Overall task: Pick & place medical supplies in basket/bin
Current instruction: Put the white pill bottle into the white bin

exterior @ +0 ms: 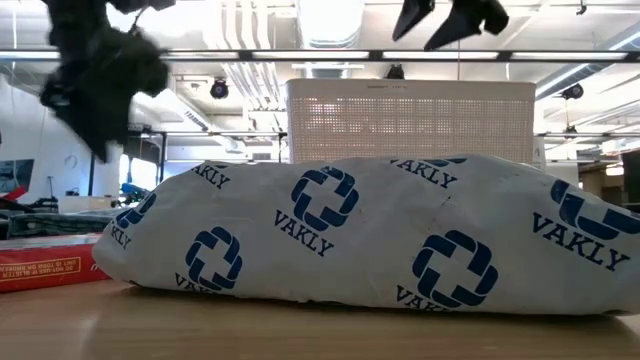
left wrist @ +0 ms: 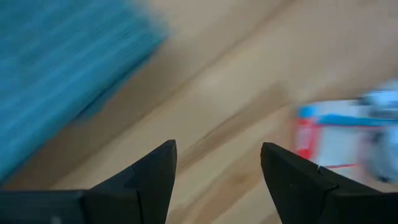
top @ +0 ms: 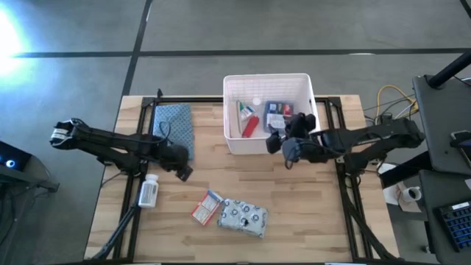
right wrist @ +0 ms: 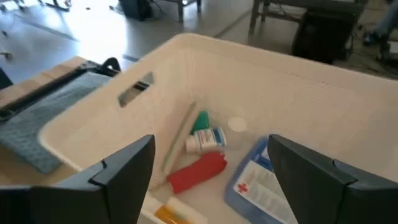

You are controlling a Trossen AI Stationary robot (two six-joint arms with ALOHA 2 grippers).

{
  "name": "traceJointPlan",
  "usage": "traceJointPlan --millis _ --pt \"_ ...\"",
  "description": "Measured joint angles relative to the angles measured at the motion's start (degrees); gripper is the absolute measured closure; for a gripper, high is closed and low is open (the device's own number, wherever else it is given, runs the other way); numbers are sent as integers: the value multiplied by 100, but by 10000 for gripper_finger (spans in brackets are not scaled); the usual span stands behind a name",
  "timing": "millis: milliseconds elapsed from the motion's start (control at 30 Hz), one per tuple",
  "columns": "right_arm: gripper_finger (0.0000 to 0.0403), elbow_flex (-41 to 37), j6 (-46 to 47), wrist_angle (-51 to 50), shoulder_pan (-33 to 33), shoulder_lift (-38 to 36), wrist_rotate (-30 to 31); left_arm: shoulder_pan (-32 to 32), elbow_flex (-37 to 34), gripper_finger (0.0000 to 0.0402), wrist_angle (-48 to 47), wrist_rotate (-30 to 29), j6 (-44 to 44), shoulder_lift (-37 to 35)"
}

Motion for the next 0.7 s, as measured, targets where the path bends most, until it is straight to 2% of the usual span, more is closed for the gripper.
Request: traceJointPlan --millis 233,467,700 --pt "100 222 -50 -8 133 -31 12 -182 8 187 -1391 65 -1251 21" --pt "101 293 -70 -10 133 -31 14 -930 63 187 -1517 366 -2564 254" --pt "101 226 -70 -24 119 -29 15 -1890 447 188 -1644 576 -3751 1093"
